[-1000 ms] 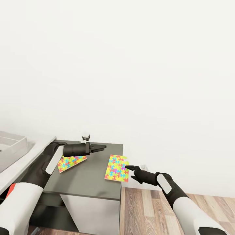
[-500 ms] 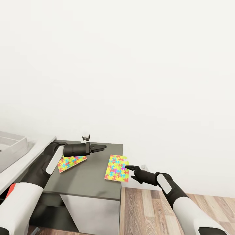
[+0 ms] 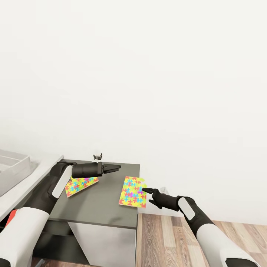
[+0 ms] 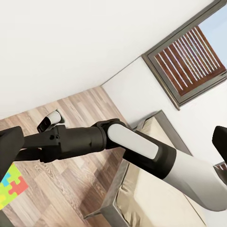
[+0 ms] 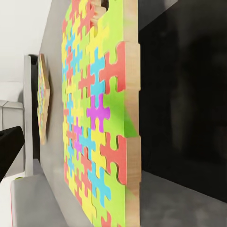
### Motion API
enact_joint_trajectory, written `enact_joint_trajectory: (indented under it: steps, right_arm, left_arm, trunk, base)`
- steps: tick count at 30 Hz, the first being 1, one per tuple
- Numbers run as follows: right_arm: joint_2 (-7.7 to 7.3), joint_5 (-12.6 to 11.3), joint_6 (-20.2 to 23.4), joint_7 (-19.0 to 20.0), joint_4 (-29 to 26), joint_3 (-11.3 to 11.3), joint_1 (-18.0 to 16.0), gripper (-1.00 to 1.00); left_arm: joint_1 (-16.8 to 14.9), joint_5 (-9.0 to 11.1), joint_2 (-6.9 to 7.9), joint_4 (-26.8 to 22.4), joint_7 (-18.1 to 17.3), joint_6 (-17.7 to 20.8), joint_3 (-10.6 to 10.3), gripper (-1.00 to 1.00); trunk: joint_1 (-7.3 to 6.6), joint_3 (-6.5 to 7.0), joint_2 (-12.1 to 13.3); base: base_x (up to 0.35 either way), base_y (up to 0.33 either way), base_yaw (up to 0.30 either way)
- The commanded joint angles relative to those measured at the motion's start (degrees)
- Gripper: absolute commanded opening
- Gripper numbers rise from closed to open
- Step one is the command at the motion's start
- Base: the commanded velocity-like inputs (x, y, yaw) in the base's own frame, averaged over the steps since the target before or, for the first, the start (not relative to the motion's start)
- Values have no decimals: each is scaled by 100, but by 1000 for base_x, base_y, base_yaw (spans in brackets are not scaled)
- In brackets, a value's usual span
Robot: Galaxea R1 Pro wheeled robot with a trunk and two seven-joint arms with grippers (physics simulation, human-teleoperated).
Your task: Put all the toys in the child's room - the three board games (two on the bed and one on the table), the two jigsaw puzzles on the table, and the tennis ball on the table - inside the toy box on the table in the child's room.
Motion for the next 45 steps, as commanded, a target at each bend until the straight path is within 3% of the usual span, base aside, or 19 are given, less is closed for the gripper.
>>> enact_joint_trajectory:
  steps: [1, 45]
  right_arm:
    - [5, -4, 41, 2, -2, -29, -3, 100]
    - [4, -4, 45, 2, 3, -31, -3, 100]
  left_arm:
    - [-5, 8, 4, 1, -12, 23, -10, 100]
    - [-5, 8, -13, 1, -12, 23, -23, 100]
  trunk:
    - [0, -6, -3]
    - [0, -6, -3]
  base:
    - [5, 0, 0]
    - [0, 5, 0]
